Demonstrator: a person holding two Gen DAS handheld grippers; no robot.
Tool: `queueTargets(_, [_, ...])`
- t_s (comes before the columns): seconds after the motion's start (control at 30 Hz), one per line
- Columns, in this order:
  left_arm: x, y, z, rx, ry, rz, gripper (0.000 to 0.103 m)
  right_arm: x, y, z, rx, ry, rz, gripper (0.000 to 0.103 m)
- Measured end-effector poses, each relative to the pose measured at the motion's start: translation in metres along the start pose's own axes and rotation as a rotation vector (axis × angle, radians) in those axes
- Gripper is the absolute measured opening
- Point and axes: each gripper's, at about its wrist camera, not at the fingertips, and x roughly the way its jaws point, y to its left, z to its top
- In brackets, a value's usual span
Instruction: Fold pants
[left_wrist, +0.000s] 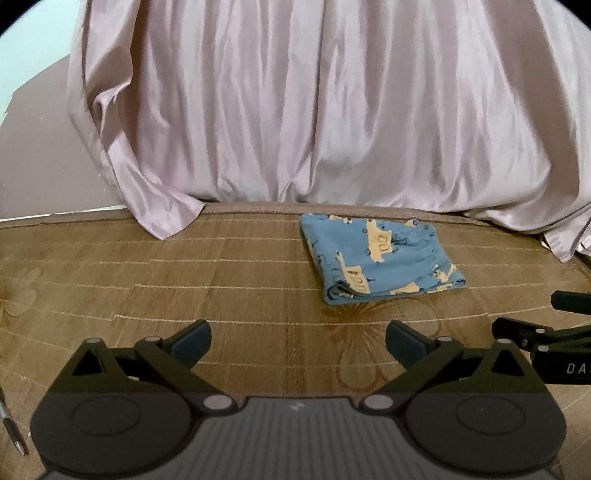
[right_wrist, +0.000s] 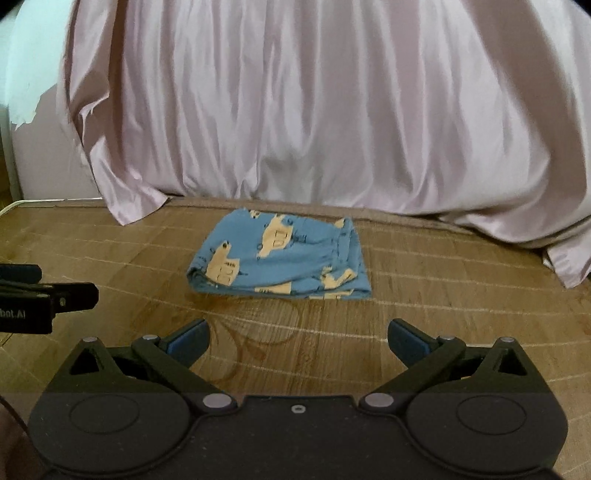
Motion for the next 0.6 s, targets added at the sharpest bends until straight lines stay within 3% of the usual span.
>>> queueTargets(0.6, [0.011, 0.007, -0.011, -0.023, 0.051, 0.02, 0.103, 0.015, -0.002, -0.003, 0.015, 0.049, 0.015, 0.102])
